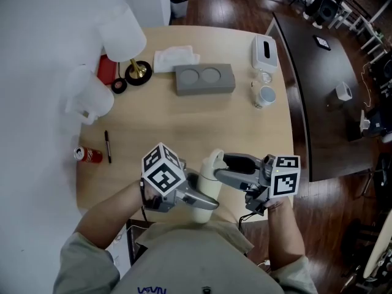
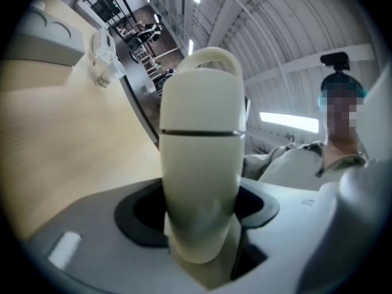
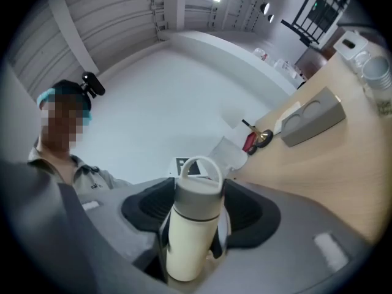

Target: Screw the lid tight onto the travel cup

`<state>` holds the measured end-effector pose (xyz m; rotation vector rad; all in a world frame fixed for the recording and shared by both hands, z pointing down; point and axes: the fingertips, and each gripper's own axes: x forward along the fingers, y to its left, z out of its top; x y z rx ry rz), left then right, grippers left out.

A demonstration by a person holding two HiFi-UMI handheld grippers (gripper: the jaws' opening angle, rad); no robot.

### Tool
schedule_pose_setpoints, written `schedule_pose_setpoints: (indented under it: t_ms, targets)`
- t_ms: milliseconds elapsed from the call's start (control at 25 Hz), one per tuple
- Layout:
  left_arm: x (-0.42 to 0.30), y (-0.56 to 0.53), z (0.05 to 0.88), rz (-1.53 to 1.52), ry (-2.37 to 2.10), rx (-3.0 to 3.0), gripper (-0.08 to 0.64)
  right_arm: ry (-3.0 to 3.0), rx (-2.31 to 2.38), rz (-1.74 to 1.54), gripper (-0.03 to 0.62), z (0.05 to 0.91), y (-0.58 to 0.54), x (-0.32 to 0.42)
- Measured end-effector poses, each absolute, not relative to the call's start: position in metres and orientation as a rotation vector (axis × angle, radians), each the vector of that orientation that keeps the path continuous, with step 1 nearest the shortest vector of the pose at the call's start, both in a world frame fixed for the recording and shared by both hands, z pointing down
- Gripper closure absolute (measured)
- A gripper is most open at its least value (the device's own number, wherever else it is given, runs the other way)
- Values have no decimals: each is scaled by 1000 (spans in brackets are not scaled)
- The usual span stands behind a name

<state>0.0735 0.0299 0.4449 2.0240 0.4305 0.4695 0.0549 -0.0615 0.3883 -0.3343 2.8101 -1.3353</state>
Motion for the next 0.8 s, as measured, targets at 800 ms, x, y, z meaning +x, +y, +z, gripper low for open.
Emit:
schedule_pose_setpoints:
  t_ms: [800]
  targets:
    - [69, 0, 508, 791, -18, 2101, 244, 2750, -1150, -1436, 322, 430, -69, 55]
